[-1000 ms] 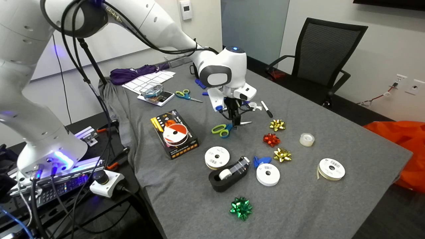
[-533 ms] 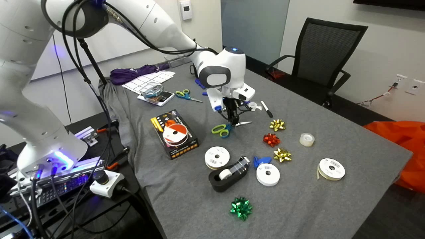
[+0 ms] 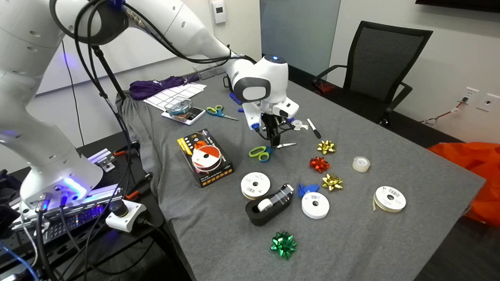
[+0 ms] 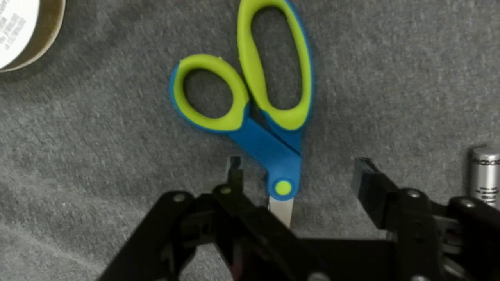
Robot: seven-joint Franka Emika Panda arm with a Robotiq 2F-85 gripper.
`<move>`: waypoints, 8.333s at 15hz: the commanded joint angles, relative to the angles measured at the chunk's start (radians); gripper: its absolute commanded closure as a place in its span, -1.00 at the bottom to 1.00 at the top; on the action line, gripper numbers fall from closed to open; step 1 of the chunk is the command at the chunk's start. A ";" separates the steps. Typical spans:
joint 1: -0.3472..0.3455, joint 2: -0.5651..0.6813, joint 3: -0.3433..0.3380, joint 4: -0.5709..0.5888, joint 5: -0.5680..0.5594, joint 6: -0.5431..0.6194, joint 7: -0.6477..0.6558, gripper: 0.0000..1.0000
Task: Pick up one pair of scissors, then place them in the clear object
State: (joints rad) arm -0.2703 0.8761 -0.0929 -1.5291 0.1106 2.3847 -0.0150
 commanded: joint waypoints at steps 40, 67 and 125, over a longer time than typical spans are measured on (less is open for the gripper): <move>-0.019 -0.082 0.004 0.021 0.067 -0.163 0.030 0.88; 0.037 -0.228 0.089 -0.192 0.227 -0.171 0.080 0.88; 0.130 0.180 0.200 0.518 0.584 -0.412 0.673 -1.00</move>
State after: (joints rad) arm -0.1157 1.1462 0.0932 -0.9182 0.7054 2.0220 0.7203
